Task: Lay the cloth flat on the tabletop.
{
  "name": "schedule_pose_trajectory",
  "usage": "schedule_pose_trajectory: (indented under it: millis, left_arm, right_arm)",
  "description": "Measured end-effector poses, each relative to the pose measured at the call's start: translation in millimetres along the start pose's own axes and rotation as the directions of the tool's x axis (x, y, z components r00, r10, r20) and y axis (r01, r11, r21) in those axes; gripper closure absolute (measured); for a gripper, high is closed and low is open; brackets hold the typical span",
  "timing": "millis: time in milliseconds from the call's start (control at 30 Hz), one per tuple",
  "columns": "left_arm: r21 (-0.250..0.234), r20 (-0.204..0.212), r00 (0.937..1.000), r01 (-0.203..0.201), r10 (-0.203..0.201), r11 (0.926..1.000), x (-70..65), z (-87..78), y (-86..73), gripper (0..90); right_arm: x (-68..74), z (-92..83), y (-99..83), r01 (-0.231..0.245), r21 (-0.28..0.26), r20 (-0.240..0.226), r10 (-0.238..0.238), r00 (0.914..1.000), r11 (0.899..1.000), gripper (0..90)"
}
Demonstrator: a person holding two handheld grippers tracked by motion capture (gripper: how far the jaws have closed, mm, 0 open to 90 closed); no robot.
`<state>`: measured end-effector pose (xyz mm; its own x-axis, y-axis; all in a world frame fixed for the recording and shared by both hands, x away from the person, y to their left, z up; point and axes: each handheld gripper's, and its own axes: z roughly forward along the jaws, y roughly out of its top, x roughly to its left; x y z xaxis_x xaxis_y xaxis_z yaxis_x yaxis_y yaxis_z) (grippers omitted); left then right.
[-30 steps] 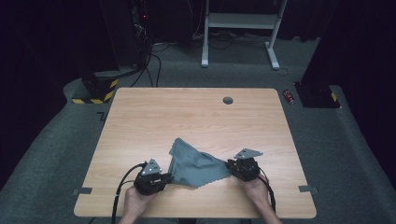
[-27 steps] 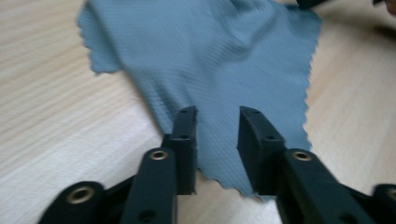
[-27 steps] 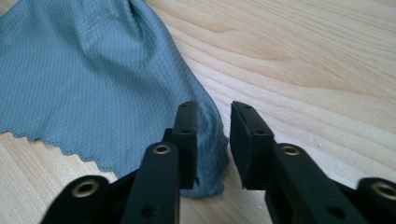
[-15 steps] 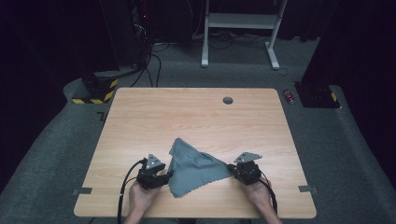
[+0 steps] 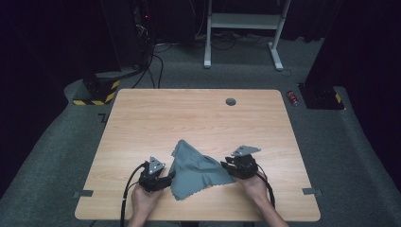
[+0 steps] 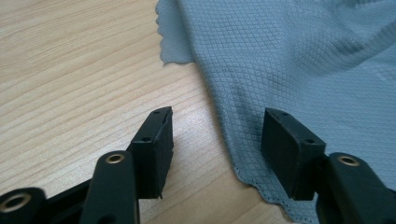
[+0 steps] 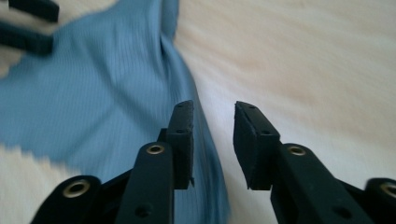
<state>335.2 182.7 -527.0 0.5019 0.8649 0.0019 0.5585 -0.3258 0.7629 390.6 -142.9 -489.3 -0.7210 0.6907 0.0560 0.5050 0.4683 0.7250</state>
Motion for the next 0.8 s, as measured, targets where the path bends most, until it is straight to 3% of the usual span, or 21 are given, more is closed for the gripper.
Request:
schedule_pose_trajectory:
  millis: [133, 233, 367, 500, 667, 800]
  left_arm:
    - [0.002, -0.001, 1.0, 0.003, -0.003, 1.0, 0.3, 0.1, 0.1, 41.4]
    - [0.002, -0.002, 1.0, 0.005, -0.005, 1.0, 0.2, 0.1, 0.0, 40.9]
    - [0.004, -0.004, 1.0, 0.006, -0.006, 1.0, 0.2, 0.1, 0.0, 39.9]
    - [0.004, -0.002, 1.0, 0.002, -0.002, 1.0, 0.2, 0.1, 0.0, 40.0]
    - [0.003, 0.004, 1.0, 0.006, -0.006, 1.0, -0.4, 0.1, -0.1, 39.8]
    - [0.003, 0.004, 1.0, 0.003, -0.003, 1.0, 0.1, 0.1, -0.1, 39.6]
  right_arm:
    - [6.6, 21.8, 29.2, 0.024, 0.007, -0.04, -0.024, 0.9989, 1.0, 66.7]
    - [8.3, 40.5, 39.0, 0.034, 0.056, -0.053, -0.031, 0.9981, 0.998, 69.9]
    - [9.7, 53.0, 36.4, 0.055, 0.096, -0.066, -0.049, 0.9966, 0.994, 86.6]
    - [9.8, 46.1, 32.2, 0.089, 0.091, -0.052, -0.084, 0.9951, 0.992, 89.5]
    - [14.1, 17.0, 28.3, 0.095, 0.055, -0.009, -0.094, 0.9955, 0.994, 89.3]
    - [14.8, 14.1, 12.4, 0.077, 0.128, -0.03, -0.073, 0.9969, 0.989, 88.5]
